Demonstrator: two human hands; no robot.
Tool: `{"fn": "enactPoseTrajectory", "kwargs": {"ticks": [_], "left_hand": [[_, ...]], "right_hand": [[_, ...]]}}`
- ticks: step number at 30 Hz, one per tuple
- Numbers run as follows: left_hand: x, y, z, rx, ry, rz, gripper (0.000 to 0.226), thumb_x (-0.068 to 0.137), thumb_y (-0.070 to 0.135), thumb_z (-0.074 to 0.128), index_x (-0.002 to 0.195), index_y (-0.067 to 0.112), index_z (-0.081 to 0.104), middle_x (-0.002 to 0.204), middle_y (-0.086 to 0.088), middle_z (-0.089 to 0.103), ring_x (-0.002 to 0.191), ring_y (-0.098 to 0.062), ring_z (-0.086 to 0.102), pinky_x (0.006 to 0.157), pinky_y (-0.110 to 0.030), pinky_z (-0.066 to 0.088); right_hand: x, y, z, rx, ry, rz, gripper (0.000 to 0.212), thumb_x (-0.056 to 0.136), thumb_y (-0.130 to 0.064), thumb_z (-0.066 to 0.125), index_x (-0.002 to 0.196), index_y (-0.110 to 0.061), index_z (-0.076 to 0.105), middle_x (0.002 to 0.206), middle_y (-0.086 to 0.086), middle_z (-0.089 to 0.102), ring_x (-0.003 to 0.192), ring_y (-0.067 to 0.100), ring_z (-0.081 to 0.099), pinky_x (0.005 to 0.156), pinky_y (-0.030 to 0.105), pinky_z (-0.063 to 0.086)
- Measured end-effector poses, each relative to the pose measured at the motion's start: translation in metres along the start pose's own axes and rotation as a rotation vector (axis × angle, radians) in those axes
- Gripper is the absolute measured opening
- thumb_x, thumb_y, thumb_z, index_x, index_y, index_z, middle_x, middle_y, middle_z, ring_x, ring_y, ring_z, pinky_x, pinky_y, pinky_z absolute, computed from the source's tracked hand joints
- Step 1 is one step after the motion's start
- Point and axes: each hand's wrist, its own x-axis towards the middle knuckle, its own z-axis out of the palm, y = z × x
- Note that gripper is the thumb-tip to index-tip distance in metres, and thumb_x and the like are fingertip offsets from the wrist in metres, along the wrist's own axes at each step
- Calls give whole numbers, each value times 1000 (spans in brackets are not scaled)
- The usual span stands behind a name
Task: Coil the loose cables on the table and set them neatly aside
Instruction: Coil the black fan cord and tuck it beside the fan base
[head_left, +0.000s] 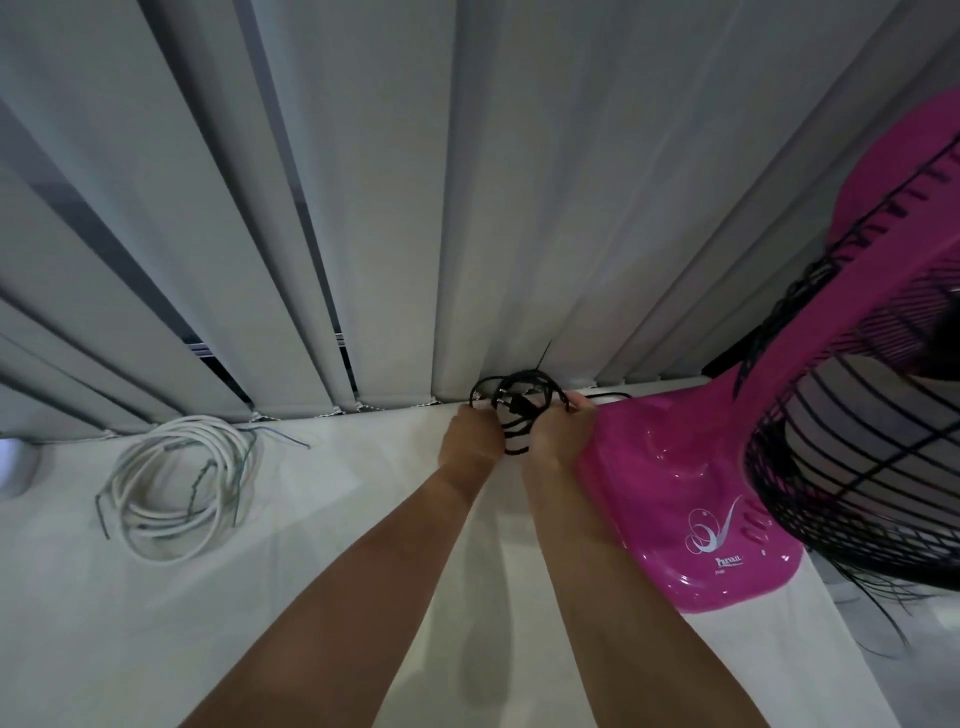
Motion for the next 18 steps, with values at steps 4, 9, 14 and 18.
{"fn": "enactPoseTrajectory", "kwargs": {"ticks": [4, 9, 14, 18], "left_hand": [[-6, -2, 12, 326, 232, 95, 32, 95, 24, 41, 124, 12, 37, 129, -12, 48, 116, -29, 52, 88, -38, 42], [0, -16, 15, 208, 258, 400, 21, 86, 6, 45, 107, 9, 49, 114, -12, 57, 102, -33, 56, 78, -42, 46], [10, -28, 8, -104, 112, 456, 18, 89, 2, 48, 97, 2, 64, 103, -19, 69, 95, -35, 63, 78, -36, 47], [11, -17, -10, -446, -231, 160, 38, 99, 35, 43, 92, 11, 72, 97, -12, 73, 77, -21, 67, 69, -25, 50]], "right_hand": [[3, 5, -3, -88, -63, -53, 26, 90, 8, 40, 105, -12, 49, 115, 22, 59, 92, 24, 64, 82, 31, 54], [1, 11, -10, -219, -60, -178, 26, 87, 3, 46, 109, -7, 56, 113, 15, 60, 105, 28, 58, 94, 44, 46], [10, 11, -16, -180, -139, -196, 22, 88, 1, 53, 107, -8, 60, 111, 14, 64, 90, 18, 63, 80, 24, 52], [17, 10, -17, -182, -181, -186, 21, 89, -1, 55, 99, -18, 60, 111, 12, 65, 97, 21, 64, 86, 31, 53]]}}
